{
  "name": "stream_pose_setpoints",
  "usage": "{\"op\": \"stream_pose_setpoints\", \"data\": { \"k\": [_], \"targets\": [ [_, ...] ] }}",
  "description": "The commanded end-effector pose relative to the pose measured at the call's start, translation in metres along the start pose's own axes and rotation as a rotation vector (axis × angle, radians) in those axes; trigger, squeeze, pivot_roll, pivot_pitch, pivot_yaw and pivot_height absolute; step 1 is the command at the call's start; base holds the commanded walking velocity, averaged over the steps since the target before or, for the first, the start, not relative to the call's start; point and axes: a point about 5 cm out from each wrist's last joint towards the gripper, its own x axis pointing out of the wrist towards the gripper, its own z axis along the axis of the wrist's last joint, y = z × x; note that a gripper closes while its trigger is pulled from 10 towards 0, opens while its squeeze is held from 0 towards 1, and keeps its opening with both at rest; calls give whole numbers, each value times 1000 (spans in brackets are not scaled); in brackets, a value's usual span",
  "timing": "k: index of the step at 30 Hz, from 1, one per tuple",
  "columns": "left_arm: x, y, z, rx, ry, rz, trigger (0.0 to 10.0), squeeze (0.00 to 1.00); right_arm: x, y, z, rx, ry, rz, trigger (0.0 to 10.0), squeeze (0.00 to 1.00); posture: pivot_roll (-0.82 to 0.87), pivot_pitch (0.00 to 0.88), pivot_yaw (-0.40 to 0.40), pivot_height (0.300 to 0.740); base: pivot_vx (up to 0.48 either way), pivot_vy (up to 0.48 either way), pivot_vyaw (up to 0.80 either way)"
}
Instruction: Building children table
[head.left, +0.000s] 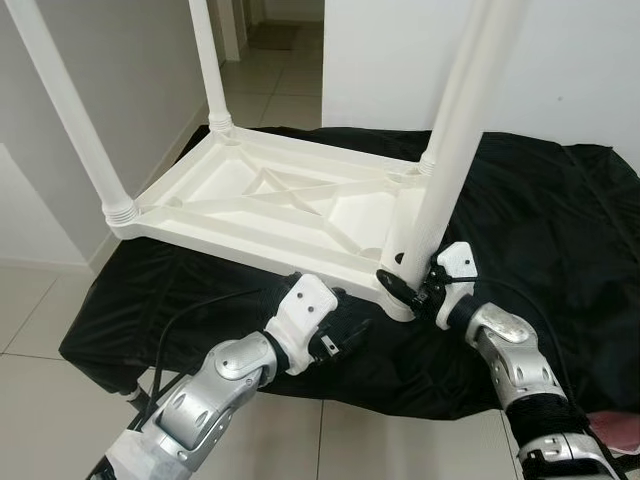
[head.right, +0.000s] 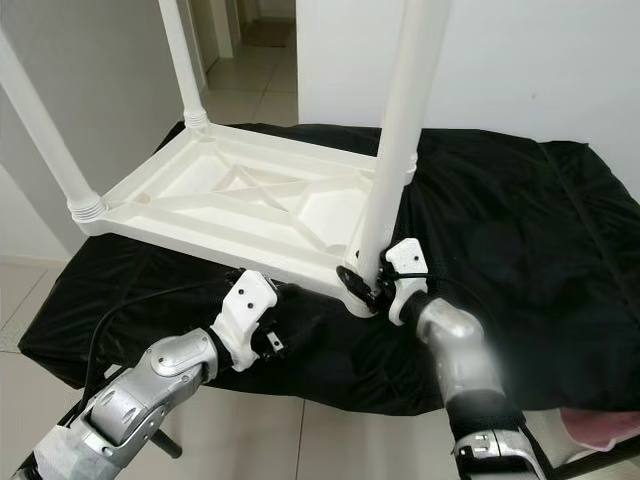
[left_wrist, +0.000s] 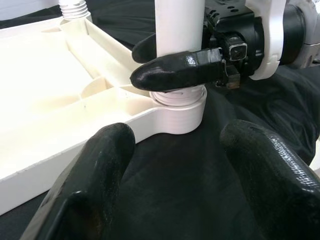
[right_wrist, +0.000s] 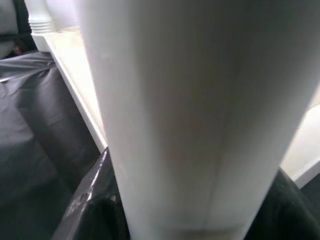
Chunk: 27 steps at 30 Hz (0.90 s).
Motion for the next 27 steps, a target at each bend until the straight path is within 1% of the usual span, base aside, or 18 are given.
{"op": "stream_pose_setpoints", "data": {
  "k": [1, 3, 5, 6, 11, 12, 13, 15, 17, 18, 19, 21, 23, 25, 26, 27],
  "targets": [
    [-1, -4, -1, 5, 10, -128, 10000, 0, -2, 7, -7, 62, 6, -18, 10000, 0, -56, 9, 30, 740, 0, 0, 0],
    [-1, -4, -1, 5, 10, -128, 10000, 0, -2, 7, -7, 62, 6, -18, 10000, 0, -56, 9, 30, 740, 0, 0, 0],
    [-1, -4, -1, 5, 11, -131, 10000, 0, -3, 11, -5, 81, -20, -81, 10000, 0, -63, 10, 40, 740, 0, 0, 0],
    [-1, -6, -1, 3, 12, -141, 10000, 0, -4, 14, -4, 85, -47, -138, 10000, 0, -65, 9, 54, 740, 0, 0, 0],
    [0, -9, -1, 9, 18, -163, 10000, 0, -6, 14, -1, 91, -79, -213, 10000, 0, -60, 15, 57, 740, 0, 0, 0],
    [-1, -9, -1, 17, 22, -170, 10000, 0, -7, 16, 1, 97, -93, -253, 10000, 0, -39, 15, 42, 740, 0, 0, 0],
    [-1, -9, -1, 17, 22, -170, 10000, 0, -7, 16, 1, 97, -93, -253, 10000, 0, -39, 15, 42, 740, 0, 0, 0],
    [-3, -7, -1, 32, 28, -174, 10000, 0, -7, 19, 3, 111, -102, -326, 10000, 0, -32, 15, 35, 740, 0, 0, 0],
    [-3, -6, -1, 35, 29, -174, 10000, 0, -7, 19, 3, 114, -103, -343, 10000, 0, -32, 15, 35, 740, 0, 0, 0],
    [-1, 0, 3, 48, 18, -144, 10000, 0, -10, 23, 0, 109, -68, -439, 10000, 0, -14, 9, 7, 740, 0, 0, 0],
    [-1, 0, 3, 48, 18, -144, 10000, 0, -10, 23, 0, 109, -68, -439, 10000, 0, -14, 9, 7, 740, 0, 0, 0],
    [0, 3, 5, 49, 8, -129, 10000, 0, -14, 28, -2, 103, -39, -527, 10000, 0, -31, 11, 10, 740, 0, 0, 0],
    [2, 1, 5, 47, 5, -133, 10000, 0, -17, 35, -2, 110, -31, -602, 10000, 0, -26, 9, 3, 740, 0, 0, 0],
    [2, 1, 5, 47, 5, -133, 10000, 0, -17, 35, -2, 110, -31, -602, 10000, 0, -26, 9, 3, 740, 0, 0, 0],
    [3, -1, 5, 44, 1, -136, 10000, 0, -17, 40, -1, 125, -28, -653, 10000, 0, -26, 8, 2, 740, 0, 0, 0],
    [3, -1, 5, 44, 1, -136, 10000, 0, -17, 40, -1, 125, -28, -653, 10000, 0, -26, 8, 2, 740, 0, 0, 0]
  ]
}}
